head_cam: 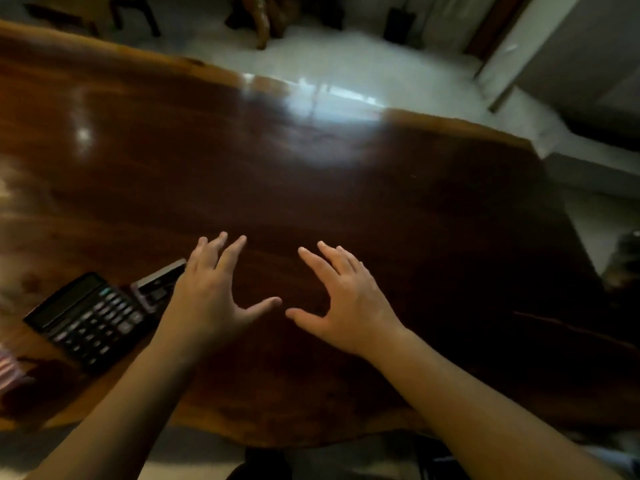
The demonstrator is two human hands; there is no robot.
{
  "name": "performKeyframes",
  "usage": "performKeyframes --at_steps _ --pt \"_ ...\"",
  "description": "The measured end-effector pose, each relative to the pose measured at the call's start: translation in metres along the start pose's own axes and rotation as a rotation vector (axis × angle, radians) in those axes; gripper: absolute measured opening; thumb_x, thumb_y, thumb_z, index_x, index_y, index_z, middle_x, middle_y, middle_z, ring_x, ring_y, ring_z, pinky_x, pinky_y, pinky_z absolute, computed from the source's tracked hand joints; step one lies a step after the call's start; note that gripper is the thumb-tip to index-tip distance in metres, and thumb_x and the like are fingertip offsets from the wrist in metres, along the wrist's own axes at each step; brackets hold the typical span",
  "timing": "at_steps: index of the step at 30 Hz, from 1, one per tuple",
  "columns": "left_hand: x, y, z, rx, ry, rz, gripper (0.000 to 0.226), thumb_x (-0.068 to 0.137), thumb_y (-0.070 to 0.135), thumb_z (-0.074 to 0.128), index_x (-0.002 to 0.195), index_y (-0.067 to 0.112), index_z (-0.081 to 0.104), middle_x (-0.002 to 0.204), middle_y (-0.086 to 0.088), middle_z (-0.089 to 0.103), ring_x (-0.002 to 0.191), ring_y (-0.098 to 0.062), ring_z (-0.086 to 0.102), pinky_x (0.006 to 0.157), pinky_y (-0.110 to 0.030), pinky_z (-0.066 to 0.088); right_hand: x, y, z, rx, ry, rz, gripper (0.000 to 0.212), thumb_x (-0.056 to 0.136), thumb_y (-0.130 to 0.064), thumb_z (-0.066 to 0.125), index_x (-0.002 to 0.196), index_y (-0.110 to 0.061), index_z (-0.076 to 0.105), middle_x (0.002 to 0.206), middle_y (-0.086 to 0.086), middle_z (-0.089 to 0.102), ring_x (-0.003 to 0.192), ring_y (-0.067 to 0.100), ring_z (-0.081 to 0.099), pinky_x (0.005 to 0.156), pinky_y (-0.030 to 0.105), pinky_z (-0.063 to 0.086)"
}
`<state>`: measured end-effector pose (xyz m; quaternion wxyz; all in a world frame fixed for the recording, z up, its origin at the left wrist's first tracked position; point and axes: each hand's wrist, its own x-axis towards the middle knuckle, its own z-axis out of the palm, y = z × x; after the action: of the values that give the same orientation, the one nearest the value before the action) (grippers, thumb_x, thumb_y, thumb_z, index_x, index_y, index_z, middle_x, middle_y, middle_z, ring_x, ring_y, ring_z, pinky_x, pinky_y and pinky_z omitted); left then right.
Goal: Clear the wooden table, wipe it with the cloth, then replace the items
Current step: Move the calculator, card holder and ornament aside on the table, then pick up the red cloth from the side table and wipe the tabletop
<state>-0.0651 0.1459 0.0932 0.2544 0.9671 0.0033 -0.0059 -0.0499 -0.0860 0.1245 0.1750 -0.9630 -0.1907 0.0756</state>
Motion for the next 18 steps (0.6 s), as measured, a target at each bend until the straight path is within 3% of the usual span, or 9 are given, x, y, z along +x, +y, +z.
performKeyframes --at_steps 9,18 --pt "-0.012 0.167 0.034 -0.030 -0.164 0.376 0.117 0.059 0.087 0.052 0.158 0.033 0.021 0.167 -0.001 0.015 0.153 -0.022 0.001 0.114 -0.059 0.026 -0.154 0.085 -0.071 0.035 0.286 0.346 0.093 0.080 -0.074 0.058 0.155 -0.043 0.012 0.165 0.001 0.019 0.151 0.026 0.013 0.116 0.058 0.027" --pt "-0.102 0.373 0.107 -0.018 -0.328 0.752 0.114 0.064 0.087 0.054 0.158 0.038 0.014 0.168 0.004 0.009 0.152 -0.022 0.000 0.113 -0.059 0.023 -0.378 0.165 -0.120 0.035 0.519 0.701 0.091 0.083 -0.072 0.057 0.156 -0.040 0.014 0.166 0.003 0.017 0.151 0.027 0.013 0.114 0.057 0.033"
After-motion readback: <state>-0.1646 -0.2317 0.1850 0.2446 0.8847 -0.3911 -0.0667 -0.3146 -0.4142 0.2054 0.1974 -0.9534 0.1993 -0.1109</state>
